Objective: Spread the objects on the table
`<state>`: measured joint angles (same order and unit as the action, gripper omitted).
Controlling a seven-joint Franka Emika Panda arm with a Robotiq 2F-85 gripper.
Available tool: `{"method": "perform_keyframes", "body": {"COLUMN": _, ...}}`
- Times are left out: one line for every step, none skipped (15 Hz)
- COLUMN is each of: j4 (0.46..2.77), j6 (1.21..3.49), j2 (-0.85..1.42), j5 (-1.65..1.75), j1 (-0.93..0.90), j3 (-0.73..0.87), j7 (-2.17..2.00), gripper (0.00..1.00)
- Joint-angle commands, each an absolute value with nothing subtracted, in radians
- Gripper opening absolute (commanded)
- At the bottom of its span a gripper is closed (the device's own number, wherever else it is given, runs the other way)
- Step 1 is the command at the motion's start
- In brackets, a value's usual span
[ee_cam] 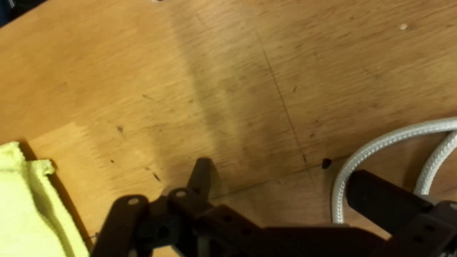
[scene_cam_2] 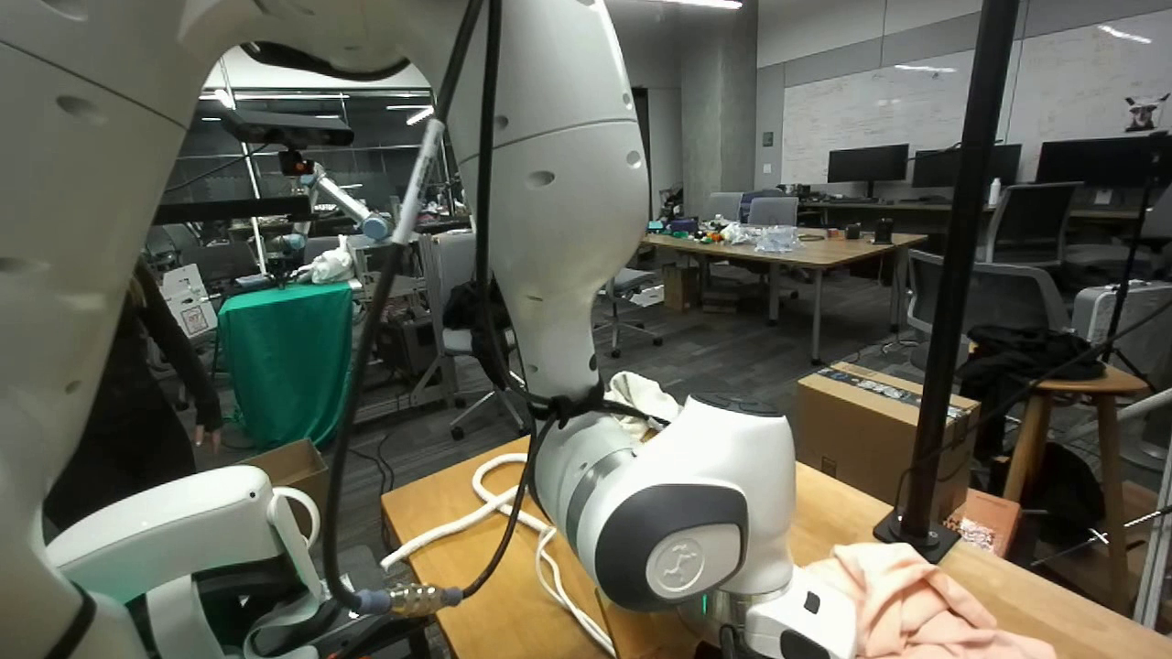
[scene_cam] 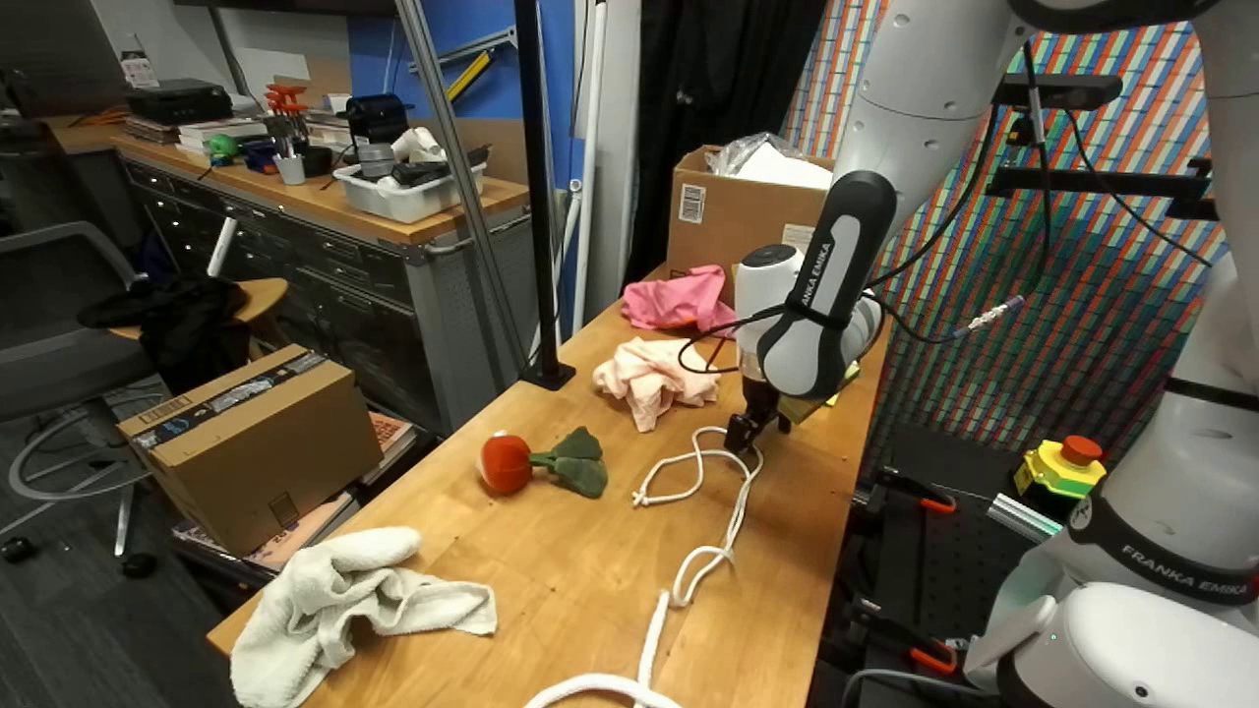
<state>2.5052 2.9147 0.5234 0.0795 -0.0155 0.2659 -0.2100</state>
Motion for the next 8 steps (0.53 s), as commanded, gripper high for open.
{"method": "perform_keyframes", "body": {"j4": 2.547, "j6": 2.941, "j2": 0.515, "j5": 0.049, "j1": 0.012, "j3": 0.276, "j7": -0.199, "gripper": 1.00}}
{"method": "perform_keyframes", "body": {"j4": 2.549, "j6": 2.934, "j2": 0.512, "j5": 0.054, "j1": 0.008, "j3": 0.288, "j7": -0.200, "gripper": 1.00}}
{"method": "perform_keyframes", "body": {"j4": 2.551, "j6": 2.928, "j2": 0.509, "j5": 0.059, "j1": 0.004, "j3": 0.297, "j7": -0.201, "gripper": 1.00}}
{"method": "perform_keyframes", "body": {"j4": 2.555, "j6": 2.918, "j2": 0.502, "j5": 0.060, "j1": 0.010, "j3": 0.295, "j7": -0.192, "gripper": 1.00}}
{"method": "perform_keyframes", "body": {"j4": 2.557, "j6": 2.914, "j2": 0.500, "j5": 0.062, "j1": 0.010, "j3": 0.298, "j7": -0.189, "gripper": 1.00}}
{"method": "perform_keyframes", "body": {"j4": 2.560, "j6": 2.910, "j2": 0.496, "j5": 0.066, "j1": 0.006, "j3": 0.304, "j7": -0.188, "gripper": 1.00}}
{"method": "perform_keyframes", "body": {"j4": 2.564, "j6": 2.903, "j2": 0.487, "j5": 0.069, "j1": 0.007, "j3": 0.304, "j7": -0.181, "gripper": 1.00}}
{"method": "perform_keyframes", "body": {"j4": 2.569, "j6": 2.898, "j2": 0.476, "j5": 0.073, "j1": 0.007, "j3": 0.305, "j7": -0.173, "gripper": 1.00}}
